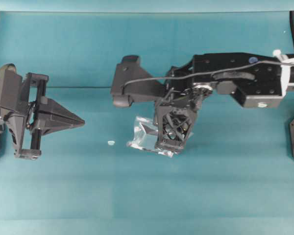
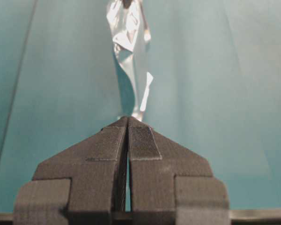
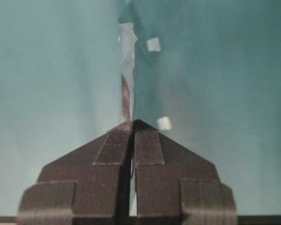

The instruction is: Hand over the silver zip bag and make it stand upright.

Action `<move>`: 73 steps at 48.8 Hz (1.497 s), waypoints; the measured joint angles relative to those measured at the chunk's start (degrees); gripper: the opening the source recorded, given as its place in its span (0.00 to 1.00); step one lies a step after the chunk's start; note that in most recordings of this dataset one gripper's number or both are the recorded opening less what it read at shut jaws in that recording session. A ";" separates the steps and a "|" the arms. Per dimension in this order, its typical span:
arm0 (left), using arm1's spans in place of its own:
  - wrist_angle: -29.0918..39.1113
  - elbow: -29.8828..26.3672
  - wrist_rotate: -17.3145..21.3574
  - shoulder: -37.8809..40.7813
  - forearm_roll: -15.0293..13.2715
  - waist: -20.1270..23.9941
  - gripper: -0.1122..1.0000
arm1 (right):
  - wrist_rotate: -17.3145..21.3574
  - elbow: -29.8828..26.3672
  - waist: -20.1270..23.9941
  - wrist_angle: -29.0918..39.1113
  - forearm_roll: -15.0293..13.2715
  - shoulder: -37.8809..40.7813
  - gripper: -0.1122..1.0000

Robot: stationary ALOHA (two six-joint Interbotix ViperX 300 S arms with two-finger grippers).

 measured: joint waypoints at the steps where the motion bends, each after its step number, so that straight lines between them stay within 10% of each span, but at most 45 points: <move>1: 0.00 0.09 0.09 0.00 0.09 0.00 0.05 | -0.88 -0.09 -0.09 0.18 -0.18 0.09 0.13; 52: -0.18 1.14 -1.05 0.18 0.09 1.49 0.10 | -14.15 -4.92 0.00 -0.53 -2.55 5.98 0.13; 61: -0.09 2.64 -1.41 -0.70 0.00 1.49 0.26 | -14.33 -5.63 0.09 0.88 -2.64 6.42 0.13; 73: -1.67 5.36 -1.76 -1.05 0.09 1.41 0.81 | -14.33 -5.63 0.26 0.97 -2.64 6.59 0.13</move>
